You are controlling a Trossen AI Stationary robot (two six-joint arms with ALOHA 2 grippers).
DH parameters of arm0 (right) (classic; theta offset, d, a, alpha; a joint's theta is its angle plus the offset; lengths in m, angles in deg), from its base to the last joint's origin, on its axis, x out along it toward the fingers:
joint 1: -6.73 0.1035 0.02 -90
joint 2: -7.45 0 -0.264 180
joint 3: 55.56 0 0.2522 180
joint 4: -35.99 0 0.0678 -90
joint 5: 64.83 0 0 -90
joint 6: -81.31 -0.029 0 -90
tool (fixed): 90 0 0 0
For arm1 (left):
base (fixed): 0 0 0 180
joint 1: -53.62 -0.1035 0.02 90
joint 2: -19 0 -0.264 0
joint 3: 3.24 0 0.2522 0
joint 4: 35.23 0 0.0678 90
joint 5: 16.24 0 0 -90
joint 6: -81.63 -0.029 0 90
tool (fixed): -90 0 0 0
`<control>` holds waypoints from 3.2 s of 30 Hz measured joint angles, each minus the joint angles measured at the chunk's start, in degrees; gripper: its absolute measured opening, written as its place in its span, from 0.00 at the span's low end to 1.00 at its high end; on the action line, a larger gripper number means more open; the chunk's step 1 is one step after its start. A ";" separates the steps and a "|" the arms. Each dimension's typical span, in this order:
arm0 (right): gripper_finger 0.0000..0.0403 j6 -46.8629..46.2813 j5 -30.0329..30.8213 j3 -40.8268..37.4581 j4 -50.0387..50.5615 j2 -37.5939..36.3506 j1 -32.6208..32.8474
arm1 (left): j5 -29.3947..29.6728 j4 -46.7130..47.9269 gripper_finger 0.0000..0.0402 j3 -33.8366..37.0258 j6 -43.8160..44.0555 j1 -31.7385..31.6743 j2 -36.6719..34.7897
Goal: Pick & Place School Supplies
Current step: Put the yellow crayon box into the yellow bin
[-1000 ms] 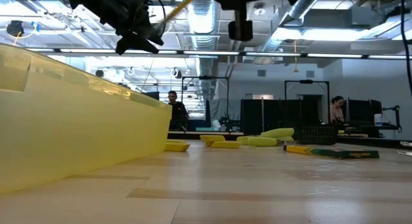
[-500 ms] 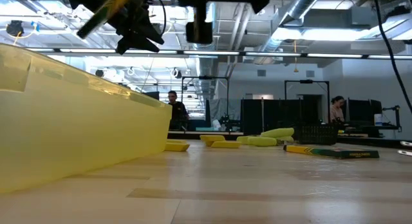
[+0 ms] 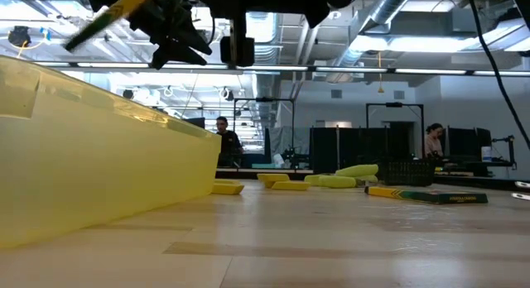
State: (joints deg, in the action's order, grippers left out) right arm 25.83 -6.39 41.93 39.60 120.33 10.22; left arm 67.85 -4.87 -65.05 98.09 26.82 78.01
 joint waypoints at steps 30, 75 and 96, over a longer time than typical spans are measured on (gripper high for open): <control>0.35 -1.49 -0.13 0.00 -6.81 -0.64 -3.90 | -1.30 -2.31 0.36 0.00 -0.40 0.00 0.00; 0.34 -6.67 27.27 -32.11 59.62 -40.87 -7.23 | -24.54 -22.10 0.27 -4.42 5.30 8.88 24.44; 0.15 -1.13 42.15 -32.09 67.59 -54.52 -16.07 | -23.89 -34.35 0.00 -18.08 9.80 20.54 45.84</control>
State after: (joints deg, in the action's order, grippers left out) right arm 24.70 35.76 9.84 107.19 65.82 -5.85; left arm 43.96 -39.22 -83.13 107.89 47.36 123.85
